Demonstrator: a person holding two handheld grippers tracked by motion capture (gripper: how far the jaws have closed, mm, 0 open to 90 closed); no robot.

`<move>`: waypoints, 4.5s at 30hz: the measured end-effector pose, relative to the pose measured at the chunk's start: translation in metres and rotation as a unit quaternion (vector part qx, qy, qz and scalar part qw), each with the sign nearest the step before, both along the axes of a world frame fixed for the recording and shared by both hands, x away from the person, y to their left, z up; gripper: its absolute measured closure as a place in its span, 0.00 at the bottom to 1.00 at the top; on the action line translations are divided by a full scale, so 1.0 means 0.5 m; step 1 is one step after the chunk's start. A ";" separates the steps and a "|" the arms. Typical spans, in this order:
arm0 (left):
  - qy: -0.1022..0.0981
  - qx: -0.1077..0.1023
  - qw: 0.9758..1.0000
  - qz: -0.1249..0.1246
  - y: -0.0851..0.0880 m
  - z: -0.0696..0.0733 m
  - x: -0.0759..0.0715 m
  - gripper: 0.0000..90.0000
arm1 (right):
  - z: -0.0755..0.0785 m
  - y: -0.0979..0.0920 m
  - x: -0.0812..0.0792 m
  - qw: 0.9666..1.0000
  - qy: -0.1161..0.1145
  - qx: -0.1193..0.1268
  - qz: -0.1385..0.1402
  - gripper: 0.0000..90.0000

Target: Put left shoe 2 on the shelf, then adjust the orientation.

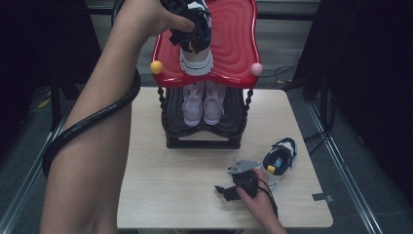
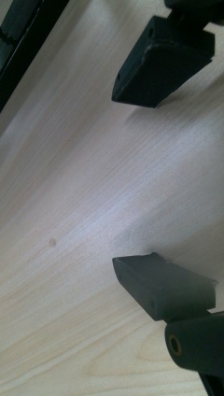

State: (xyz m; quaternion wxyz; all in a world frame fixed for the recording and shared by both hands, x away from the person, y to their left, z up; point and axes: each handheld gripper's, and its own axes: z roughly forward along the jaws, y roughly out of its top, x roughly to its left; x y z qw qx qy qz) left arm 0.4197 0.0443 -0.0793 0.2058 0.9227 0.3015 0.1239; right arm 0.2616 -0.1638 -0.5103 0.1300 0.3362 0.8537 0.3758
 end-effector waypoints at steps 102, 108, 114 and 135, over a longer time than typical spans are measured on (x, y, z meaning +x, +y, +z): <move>0.041 -0.135 0.989 0.055 0.248 -0.813 -0.219 0.22 | 0.095 0.004 0.011 0.994 0.073 -0.060 0.063 0.18; 0.021 -0.144 0.988 0.054 0.253 -0.828 -0.230 0.20 | 0.117 0.005 0.018 0.993 0.077 -0.063 0.064 0.18; -0.040 -0.161 0.985 0.043 0.255 -0.850 -0.248 0.17 | 0.139 0.007 0.022 0.990 0.084 -0.083 0.077 0.19; -0.059 -0.164 0.984 0.040 0.257 -0.857 -0.252 0.16 | 0.225 -0.022 0.055 0.980 0.125 -0.138 0.075 0.22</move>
